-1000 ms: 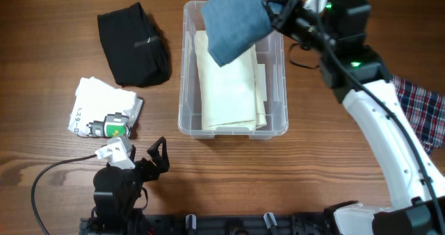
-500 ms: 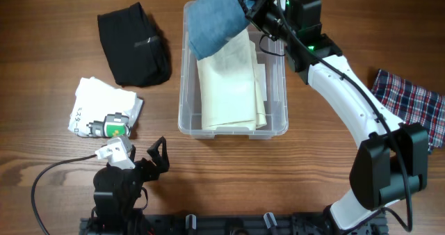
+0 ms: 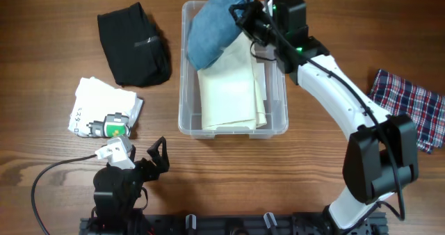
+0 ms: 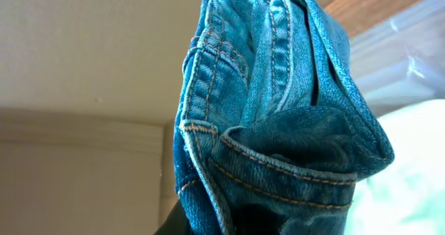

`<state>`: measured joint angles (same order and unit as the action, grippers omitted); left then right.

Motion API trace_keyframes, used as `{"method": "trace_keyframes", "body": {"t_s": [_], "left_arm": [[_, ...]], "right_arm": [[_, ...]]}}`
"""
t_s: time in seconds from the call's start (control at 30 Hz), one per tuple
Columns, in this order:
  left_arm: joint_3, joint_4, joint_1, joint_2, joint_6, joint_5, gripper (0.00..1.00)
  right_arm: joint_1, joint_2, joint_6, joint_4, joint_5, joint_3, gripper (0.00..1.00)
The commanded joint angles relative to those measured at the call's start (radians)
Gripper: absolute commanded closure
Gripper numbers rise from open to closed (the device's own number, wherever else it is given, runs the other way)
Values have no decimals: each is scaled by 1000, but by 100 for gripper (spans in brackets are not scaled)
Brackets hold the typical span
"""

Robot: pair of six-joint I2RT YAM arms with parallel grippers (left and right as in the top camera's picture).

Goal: Pack container
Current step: 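Lift the jeans with the right gripper and lower them into the bin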

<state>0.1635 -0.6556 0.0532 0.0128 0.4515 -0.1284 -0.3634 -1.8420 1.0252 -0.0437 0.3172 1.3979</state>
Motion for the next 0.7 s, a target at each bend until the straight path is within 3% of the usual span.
{"method": "trace_keyframes", "body": {"t_s": [0.0,0.13,0.37,0.47,0.5,0.6,0.67], "left_arm": [[-3,3,1,-10,5,-5,0],[-3,3,1,-10,5,-5,0],[-3,3,1,-10,5,-5,0],[-3,3,1,-10,5,-5,0],[-3,3,1,-10,5,-5,0],[-3,3,1,-10,5,-5,0],[-3,3,1,-10,5,-5,0]], "right_arm": [[-53,-18,107,-10,-74,15,96],[-75,-18,85,56,-122,15,96],[-80,-18,-121,188,-149,15,95],[-80,-18,-218,233,-153,15,74],[-80,-18,-279,244,-153,15,63],[-80,-17,-489,286,-167,16,45],[-79,-17,-556,314,-199,16,36]]}}
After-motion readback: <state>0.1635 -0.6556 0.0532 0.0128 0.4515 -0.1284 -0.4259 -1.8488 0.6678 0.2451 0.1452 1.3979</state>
